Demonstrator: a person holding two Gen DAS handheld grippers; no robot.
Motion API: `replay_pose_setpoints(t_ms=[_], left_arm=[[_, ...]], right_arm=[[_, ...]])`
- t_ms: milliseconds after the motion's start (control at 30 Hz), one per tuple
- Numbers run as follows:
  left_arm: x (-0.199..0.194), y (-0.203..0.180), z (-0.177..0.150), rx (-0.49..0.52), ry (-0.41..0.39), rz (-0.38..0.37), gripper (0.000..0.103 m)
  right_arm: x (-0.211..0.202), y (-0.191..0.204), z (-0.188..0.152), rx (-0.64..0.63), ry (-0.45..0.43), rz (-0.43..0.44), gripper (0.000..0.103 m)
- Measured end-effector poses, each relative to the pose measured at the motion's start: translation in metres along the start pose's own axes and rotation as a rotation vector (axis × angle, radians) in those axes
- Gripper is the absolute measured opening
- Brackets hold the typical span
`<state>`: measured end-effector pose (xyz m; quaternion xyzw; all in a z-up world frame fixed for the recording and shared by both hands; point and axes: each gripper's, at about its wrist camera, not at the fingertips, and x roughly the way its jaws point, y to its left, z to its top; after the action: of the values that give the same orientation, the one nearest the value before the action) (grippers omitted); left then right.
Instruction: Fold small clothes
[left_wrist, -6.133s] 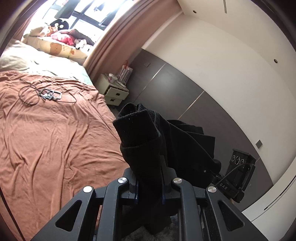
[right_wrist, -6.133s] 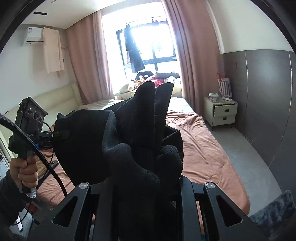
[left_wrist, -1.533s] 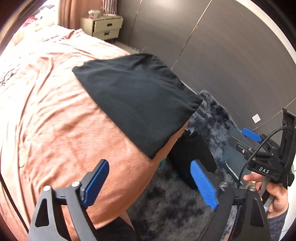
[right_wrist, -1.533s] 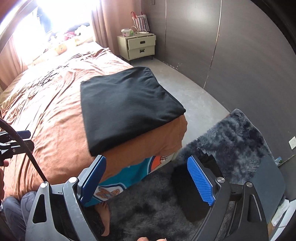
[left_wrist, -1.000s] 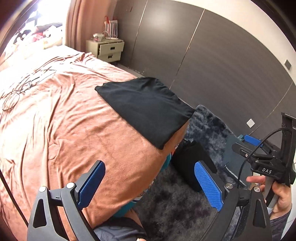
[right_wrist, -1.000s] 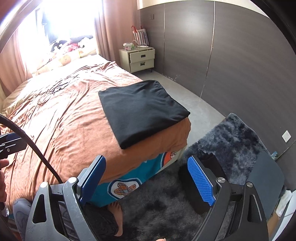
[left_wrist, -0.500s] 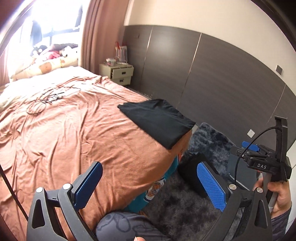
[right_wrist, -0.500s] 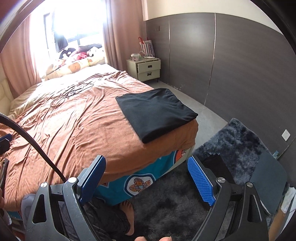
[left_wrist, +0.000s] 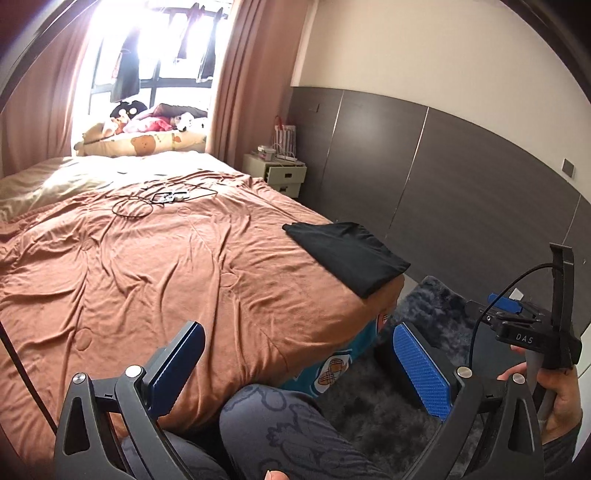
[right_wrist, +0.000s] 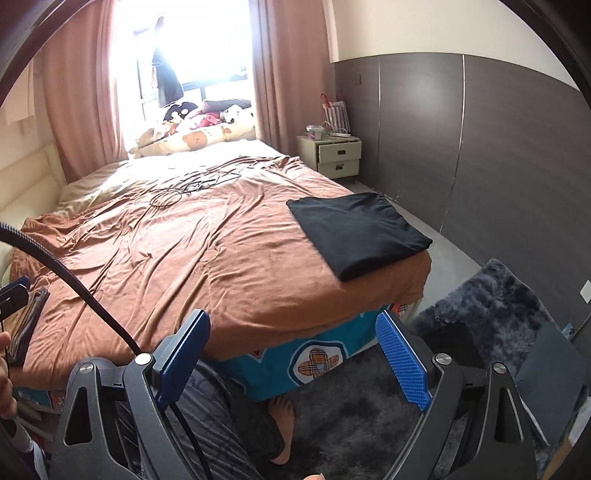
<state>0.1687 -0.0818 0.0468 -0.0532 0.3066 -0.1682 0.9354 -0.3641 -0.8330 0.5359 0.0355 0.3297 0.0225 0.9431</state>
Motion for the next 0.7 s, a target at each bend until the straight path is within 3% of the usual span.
replay_pose_setpoints(t_ms=[267, 500, 700], left_arm=[[-0.045, 0.012, -0.033, -0.039, -0.041, 0.063, 0.103], [-0.075, 0.02, -0.06, -0.062, -0.062, 0.113, 0.103], [-0.1, 0.022, -0.08, -0.07, -0.1, 0.155, 0.103]], right_arm=[[-0.021, 0.009, -0.021, -0.001, -0.036, 0.033, 0.091], [-0.033, 0.004, -0.037, 0.032, -0.051, 0.117, 0.091], [-0.036, 0.003, -0.049, 0.012, -0.056, 0.123, 0.091]])
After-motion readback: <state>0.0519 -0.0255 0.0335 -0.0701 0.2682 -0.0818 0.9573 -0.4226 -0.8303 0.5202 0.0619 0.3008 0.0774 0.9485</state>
